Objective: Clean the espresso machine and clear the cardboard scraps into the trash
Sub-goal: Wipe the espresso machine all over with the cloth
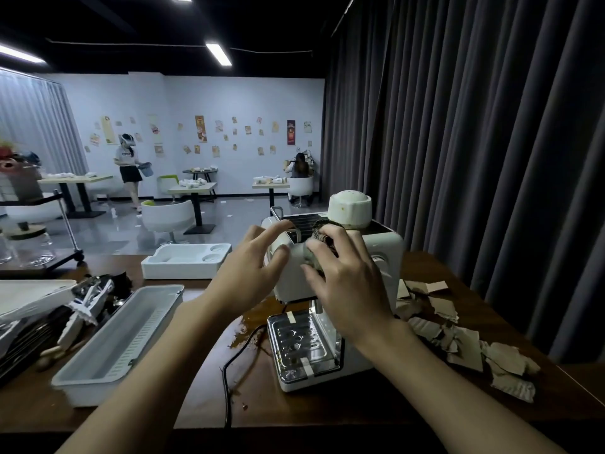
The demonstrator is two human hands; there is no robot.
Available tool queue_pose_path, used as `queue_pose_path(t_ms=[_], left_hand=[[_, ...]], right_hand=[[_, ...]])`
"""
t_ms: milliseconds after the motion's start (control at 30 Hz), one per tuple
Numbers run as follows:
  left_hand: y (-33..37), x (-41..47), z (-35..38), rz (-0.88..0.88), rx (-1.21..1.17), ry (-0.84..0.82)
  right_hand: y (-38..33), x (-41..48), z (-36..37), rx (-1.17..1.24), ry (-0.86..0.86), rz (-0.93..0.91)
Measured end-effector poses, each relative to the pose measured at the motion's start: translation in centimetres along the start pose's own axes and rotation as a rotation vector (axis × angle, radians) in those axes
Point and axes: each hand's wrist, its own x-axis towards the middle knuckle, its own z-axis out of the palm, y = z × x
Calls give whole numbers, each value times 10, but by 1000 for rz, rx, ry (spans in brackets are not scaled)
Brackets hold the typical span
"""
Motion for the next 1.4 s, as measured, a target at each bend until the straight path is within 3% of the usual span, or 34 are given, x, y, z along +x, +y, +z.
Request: queue_pose_path(t_ms=[233, 400, 633, 833, 967, 1200, 1400], left_hand=[[1, -2, -1, -27, -25, -3], [-1, -1, -2, -5, -25, -26], [-5, 1, -4, 38, -12, -26], [-10, 4, -7, 64, 9, -53], [-12, 4, -8, 75, 8, -74], [-16, 4, -10, 101, -1, -103], [-18, 5, -11, 127, -18, -111]], right_hand=[[22, 3, 0, 125, 31, 73], [56, -4, -8, 68, 53, 191], [37, -3, -3, 16, -1, 96], [68, 0, -14, 71, 91, 412], [69, 0, -16, 145, 121, 480], [46, 6, -16, 150, 102, 338], [41, 0, -7, 100, 154, 434]])
